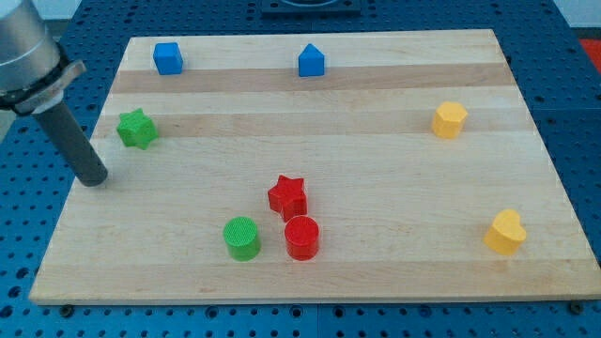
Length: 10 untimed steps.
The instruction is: Move the green star above to the green circle
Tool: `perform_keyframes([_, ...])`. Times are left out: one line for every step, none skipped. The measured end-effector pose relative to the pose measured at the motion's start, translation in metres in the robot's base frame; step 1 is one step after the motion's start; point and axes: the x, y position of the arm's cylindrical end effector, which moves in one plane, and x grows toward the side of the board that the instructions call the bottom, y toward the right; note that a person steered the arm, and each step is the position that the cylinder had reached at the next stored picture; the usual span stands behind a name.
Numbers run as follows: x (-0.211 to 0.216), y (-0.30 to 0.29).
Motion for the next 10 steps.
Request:
perform_keyframes([-0.051,-0.020])
perform_keyframes([-0.064,0.008])
perform_keyframes([-0.065,0.072])
perform_keyframes([-0.065,0.117])
perform_keyframes([-0.099,0.121])
perform_keyframes([-0.095,0.148])
perform_keyframes([-0.039,0.148])
perform_keyframes([-0.001,0.148])
perform_keyframes([0.010,0.148])
perform_keyframes([0.005,0.095])
